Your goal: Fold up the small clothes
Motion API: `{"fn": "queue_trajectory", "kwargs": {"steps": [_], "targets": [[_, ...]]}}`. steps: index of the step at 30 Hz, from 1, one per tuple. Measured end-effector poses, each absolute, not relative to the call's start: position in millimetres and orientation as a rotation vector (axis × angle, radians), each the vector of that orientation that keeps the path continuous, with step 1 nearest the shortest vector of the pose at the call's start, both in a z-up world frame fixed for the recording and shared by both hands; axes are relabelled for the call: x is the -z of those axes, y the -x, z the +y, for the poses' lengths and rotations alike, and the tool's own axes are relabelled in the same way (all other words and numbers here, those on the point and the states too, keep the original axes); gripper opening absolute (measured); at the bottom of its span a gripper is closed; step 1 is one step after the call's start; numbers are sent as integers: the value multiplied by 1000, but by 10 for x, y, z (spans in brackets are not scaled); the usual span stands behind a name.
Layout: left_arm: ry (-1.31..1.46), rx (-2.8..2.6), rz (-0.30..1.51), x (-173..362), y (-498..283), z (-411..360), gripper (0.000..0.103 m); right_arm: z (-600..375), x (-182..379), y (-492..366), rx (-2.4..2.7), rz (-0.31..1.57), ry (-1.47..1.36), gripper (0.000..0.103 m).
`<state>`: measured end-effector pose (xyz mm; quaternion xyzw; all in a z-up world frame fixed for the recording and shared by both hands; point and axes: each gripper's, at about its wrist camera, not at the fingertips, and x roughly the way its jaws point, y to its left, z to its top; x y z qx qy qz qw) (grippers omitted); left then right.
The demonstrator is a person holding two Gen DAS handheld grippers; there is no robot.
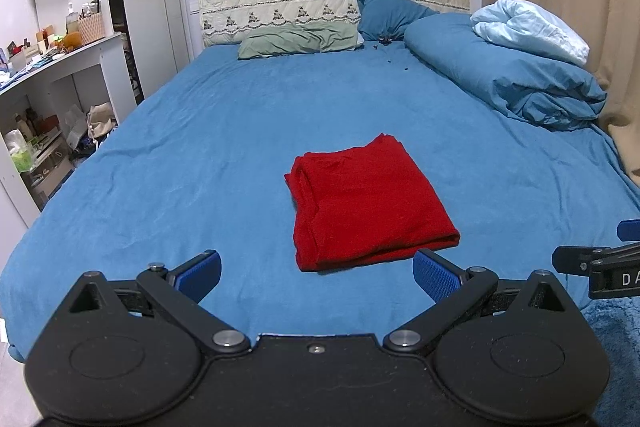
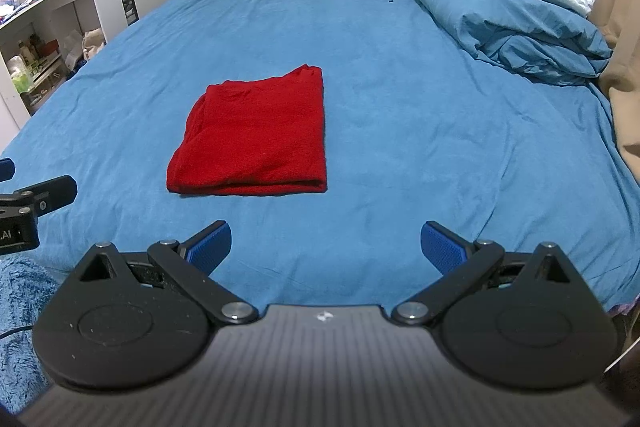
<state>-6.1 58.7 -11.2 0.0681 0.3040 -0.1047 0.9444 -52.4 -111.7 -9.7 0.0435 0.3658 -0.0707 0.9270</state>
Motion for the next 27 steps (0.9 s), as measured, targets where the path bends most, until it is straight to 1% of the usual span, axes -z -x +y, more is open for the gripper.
{"fn": "queue_trajectory", "kwargs": {"steps": [27], "targets": [[-125,204,607,73,74,611,103,-1085,67,533,142,752,-82,103]]}}
